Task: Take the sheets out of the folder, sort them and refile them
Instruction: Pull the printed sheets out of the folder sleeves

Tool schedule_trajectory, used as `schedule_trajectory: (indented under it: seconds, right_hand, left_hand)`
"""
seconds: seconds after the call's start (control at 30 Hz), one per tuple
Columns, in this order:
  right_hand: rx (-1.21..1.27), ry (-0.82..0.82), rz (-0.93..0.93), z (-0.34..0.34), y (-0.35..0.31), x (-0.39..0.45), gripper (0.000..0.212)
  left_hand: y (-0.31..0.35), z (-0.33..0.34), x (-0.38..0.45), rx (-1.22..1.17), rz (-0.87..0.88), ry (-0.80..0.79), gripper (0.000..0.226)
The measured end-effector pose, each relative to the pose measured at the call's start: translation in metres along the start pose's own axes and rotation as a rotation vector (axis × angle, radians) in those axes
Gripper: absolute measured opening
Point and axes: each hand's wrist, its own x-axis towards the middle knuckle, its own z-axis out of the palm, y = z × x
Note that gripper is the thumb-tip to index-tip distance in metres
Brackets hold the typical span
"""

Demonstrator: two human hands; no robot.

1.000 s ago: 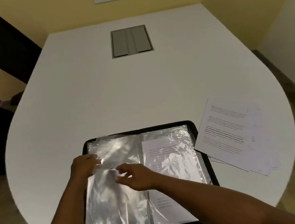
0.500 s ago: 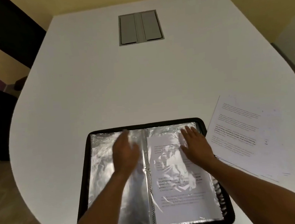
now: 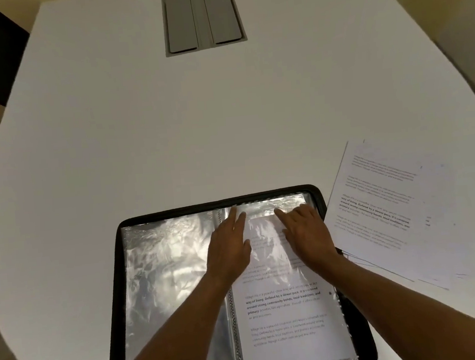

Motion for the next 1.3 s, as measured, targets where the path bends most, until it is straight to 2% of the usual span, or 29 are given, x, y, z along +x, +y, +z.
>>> schedule_trajectory:
  seconds: [0.1, 0.2, 0.27, 0.4, 0.43, 0.5, 0.6, 0.7, 0.77, 0.83, 0.97, 1.1, 1.3]
  right_hand:
    - [0.008, 0.034, -0.036, -0.001, -0.007, 0.005, 0.048]
    - [0.015, 0.051, -0.104, -0.004, -0.011, 0.010, 0.020]
    - [0.018, 0.046, -0.171, -0.008, -0.011, 0.013, 0.011]
    - [0.066, 0.005, -0.370, -0.021, -0.016, 0.020, 0.005]
    - [0.072, -0.027, -0.415, -0.026, -0.018, 0.022, 0.003]
    - [0.078, -0.151, -0.442, -0.040, -0.025, 0.027, 0.015]
    - [0.099, -0.289, -0.298, -0.059, -0.032, 0.039, 0.033]
    - [0.056, -0.401, -0.150, -0.070, -0.031, 0.063, 0.025]
    - [-0.037, -0.548, -0.088, -0.072, -0.028, 0.081, 0.021]
    - [-0.093, -0.701, -0.023, -0.076, -0.029, 0.094, 0.034]
    - [-0.110, -0.906, 0.076, -0.078, -0.037, 0.110, 0.053]
    - [-0.235, -0.944, 0.041, -0.066, -0.040, 0.119, 0.065]
    - [-0.154, -0.826, 0.069, -0.081, -0.023, 0.146, 0.046]
  left_hand:
    - [0.001, -0.002, 0.012, 0.037, 0.021, -0.002, 0.069]
    - [0.003, -0.004, 0.024, 0.046, 0.058, 0.007, 0.065]
    - [0.005, -0.004, 0.030, 0.037, 0.086, 0.056, 0.054]
    - [0.004, -0.004, 0.033, -0.075, 0.076, 0.163, 0.014]
    - [0.004, -0.004, 0.032, -0.092, 0.068, 0.173, 0.012]
    - [0.003, -0.005, 0.032, -0.115, 0.061, 0.172, 0.013]
    - [0.001, -0.007, 0.032, -0.148, 0.071, 0.179, 0.011]
    - [0.001, -0.011, 0.032, -0.164, 0.080, 0.219, 0.009]
    - [0.002, -0.013, 0.031, -0.184, 0.074, 0.242, 0.010]
    - [0.004, -0.015, 0.030, -0.199, 0.082, 0.252, 0.010]
    - [0.000, -0.015, 0.029, -0.200, 0.084, 0.219, 0.012]
    - [-0.001, -0.018, 0.029, -0.217, 0.087, 0.196, 0.013]
    - [-0.001, -0.024, 0.028, -0.267, 0.111, 0.233, 0.019]
